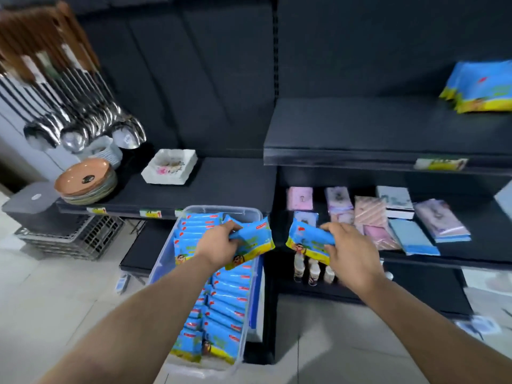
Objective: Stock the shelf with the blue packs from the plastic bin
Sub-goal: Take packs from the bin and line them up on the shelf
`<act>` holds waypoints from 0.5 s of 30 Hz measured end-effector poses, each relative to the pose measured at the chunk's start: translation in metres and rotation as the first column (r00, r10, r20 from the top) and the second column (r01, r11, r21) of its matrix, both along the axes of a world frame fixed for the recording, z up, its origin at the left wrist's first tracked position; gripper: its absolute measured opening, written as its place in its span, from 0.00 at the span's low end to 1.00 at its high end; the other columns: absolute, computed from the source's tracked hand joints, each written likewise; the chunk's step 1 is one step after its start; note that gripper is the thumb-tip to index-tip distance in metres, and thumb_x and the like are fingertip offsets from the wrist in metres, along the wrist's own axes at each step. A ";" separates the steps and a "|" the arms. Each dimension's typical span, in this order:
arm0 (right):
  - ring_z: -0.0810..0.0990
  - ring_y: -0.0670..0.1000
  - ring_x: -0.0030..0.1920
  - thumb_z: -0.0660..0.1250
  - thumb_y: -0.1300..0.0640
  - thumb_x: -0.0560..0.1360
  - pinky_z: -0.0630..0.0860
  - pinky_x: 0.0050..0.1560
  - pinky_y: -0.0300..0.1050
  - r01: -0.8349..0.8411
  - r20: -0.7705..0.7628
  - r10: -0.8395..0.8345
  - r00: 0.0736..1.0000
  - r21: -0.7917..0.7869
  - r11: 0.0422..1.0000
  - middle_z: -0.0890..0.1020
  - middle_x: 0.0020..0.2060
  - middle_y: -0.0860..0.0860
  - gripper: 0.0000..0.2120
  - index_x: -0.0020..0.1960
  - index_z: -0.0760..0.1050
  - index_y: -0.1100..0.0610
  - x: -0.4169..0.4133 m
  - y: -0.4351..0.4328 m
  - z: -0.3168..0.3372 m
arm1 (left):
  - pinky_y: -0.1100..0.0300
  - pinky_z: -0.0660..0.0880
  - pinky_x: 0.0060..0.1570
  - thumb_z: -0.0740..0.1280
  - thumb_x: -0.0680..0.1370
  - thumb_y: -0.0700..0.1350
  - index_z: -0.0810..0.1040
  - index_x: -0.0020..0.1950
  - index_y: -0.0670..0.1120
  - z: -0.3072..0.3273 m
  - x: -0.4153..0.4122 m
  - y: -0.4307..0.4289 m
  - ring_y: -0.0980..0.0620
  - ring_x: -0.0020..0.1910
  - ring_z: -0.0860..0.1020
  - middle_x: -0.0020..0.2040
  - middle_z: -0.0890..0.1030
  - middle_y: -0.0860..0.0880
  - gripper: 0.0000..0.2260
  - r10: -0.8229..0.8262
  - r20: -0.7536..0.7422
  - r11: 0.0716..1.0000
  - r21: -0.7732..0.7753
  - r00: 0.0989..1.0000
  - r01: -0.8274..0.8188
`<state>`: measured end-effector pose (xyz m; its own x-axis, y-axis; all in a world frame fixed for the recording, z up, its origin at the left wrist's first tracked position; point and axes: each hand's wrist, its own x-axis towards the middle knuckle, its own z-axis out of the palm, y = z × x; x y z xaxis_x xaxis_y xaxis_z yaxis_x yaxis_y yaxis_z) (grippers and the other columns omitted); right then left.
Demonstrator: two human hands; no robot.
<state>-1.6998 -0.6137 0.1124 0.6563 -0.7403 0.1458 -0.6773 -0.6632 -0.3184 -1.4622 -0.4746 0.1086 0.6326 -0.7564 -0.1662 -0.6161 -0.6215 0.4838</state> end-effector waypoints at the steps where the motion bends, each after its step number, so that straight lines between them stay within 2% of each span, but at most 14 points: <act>1: 0.76 0.52 0.53 0.66 0.57 0.75 0.71 0.49 0.47 0.020 0.007 -0.020 1.000 -0.014 1.000 0.77 0.54 0.46 0.17 0.63 0.70 0.48 -0.016 -0.008 0.004 | 0.53 0.74 0.55 0.67 0.75 0.45 0.77 0.61 0.51 0.007 -0.015 -0.013 0.44 0.56 0.78 0.55 0.82 0.47 0.14 -0.019 0.024 1.000 -0.014 1.000 0.019; 6: 0.75 0.51 0.55 0.64 0.57 0.75 0.65 0.48 0.47 0.112 0.005 -0.112 0.994 -0.126 0.986 0.77 0.53 0.44 0.17 0.62 0.69 0.45 -0.095 -0.049 0.030 | 0.54 0.74 0.53 0.66 0.75 0.43 0.78 0.59 0.51 0.043 -0.092 -0.077 0.46 0.54 0.78 0.54 0.82 0.48 0.13 -0.069 0.108 0.980 -0.181 0.992 0.088; 9: 0.77 0.51 0.53 0.65 0.59 0.74 0.65 0.48 0.48 0.172 0.035 -0.168 0.985 -0.152 0.973 0.79 0.52 0.44 0.17 0.61 0.71 0.45 -0.142 -0.073 0.048 | 0.53 0.75 0.52 0.65 0.77 0.44 0.75 0.61 0.52 0.062 -0.132 -0.115 0.47 0.53 0.77 0.54 0.80 0.48 0.13 -0.079 0.133 0.960 -0.257 0.988 0.111; 15: 0.76 0.49 0.51 0.66 0.58 0.74 0.62 0.47 0.45 0.310 0.109 -0.292 0.950 -0.227 0.923 0.77 0.50 0.43 0.17 0.60 0.69 0.45 -0.223 -0.124 0.087 | 0.58 0.70 0.45 0.63 0.78 0.44 0.73 0.60 0.51 0.103 -0.200 -0.197 0.50 0.50 0.76 0.54 0.79 0.49 0.11 -0.132 0.218 0.904 -0.373 0.967 0.208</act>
